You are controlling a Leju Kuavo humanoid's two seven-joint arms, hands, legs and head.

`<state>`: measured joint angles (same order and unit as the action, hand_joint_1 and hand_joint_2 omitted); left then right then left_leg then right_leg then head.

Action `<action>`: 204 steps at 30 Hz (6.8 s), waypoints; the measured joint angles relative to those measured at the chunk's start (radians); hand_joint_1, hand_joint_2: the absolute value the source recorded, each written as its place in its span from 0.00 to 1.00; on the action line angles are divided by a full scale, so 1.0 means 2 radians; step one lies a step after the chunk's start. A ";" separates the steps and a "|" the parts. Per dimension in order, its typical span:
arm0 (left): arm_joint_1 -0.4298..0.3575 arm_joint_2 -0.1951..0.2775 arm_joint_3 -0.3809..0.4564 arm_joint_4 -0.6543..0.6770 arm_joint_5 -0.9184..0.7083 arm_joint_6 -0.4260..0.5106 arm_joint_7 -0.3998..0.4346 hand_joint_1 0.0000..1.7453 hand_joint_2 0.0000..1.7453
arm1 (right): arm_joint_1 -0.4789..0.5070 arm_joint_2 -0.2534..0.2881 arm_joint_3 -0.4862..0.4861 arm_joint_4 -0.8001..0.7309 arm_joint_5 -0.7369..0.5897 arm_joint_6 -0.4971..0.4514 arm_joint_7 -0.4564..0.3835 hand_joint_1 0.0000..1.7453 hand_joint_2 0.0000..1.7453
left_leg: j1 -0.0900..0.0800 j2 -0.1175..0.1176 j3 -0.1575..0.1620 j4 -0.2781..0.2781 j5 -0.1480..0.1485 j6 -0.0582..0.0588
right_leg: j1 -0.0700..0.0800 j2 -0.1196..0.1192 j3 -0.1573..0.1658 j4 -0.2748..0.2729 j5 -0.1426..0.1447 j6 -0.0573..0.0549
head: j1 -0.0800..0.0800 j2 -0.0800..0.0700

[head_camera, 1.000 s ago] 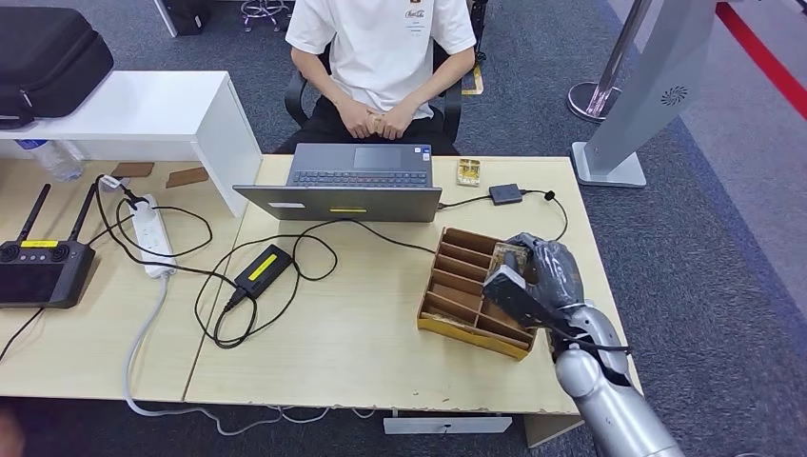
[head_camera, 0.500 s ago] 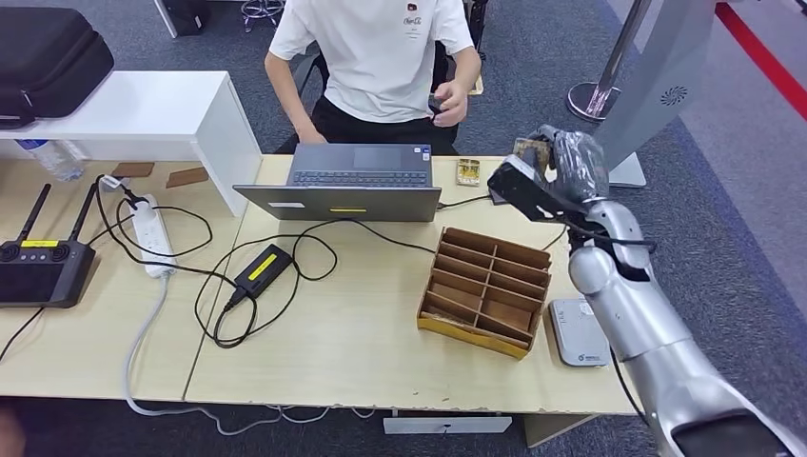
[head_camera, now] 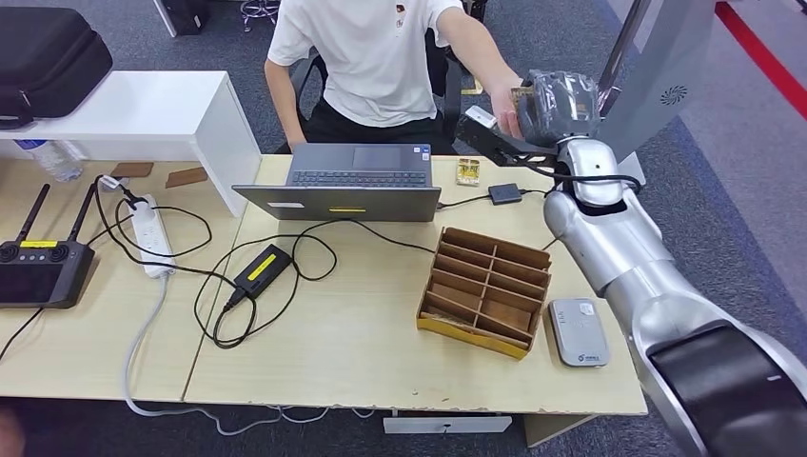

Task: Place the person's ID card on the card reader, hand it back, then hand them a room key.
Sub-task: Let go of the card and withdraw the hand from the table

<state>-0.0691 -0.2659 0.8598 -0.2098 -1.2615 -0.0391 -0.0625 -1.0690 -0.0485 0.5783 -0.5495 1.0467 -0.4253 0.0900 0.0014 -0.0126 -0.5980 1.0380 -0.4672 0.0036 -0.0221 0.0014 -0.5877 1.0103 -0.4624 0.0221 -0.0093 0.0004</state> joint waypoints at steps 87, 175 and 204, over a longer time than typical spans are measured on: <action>-0.001 -0.009 0.077 0.000 0.043 0.038 0.088 0.00 1.00 | 0.514 0.049 -0.554 0.176 -0.093 0.066 0.025 0.00 1.00 | 0.002 -0.002 0.001 0.000 -0.004 0.003 | 0.001 -0.003 0.003 -0.003 -0.004 0.003 | 0.000 0.000; -0.004 -0.016 0.149 -0.009 -0.073 0.093 0.104 0.00 1.00 | 0.516 0.111 -0.551 0.181 -0.002 0.151 0.088 0.00 1.00 | 0.001 0.000 0.002 0.000 -0.005 0.002 | 0.001 0.000 0.003 -0.003 -0.004 0.001 | 0.000 0.000; -0.004 -0.010 0.145 -0.011 -0.107 0.192 0.077 0.00 1.00 | 0.517 0.104 -0.600 0.177 0.051 0.086 0.076 0.00 1.00 | 0.001 0.000 0.002 0.000 -0.005 0.002 | 0.001 0.000 0.003 -0.003 -0.004 0.001 | 0.000 0.000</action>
<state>-0.0769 -0.2859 1.1505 -0.2319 -1.4753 0.3448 0.0920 -0.0356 0.1596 -0.6213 -0.1946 1.1482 -0.2534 0.2430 0.0042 -0.0120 -0.5946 1.0376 -0.4766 0.0083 -0.0200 0.0006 -0.5811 1.0036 -0.4696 0.0246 -0.0092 0.0004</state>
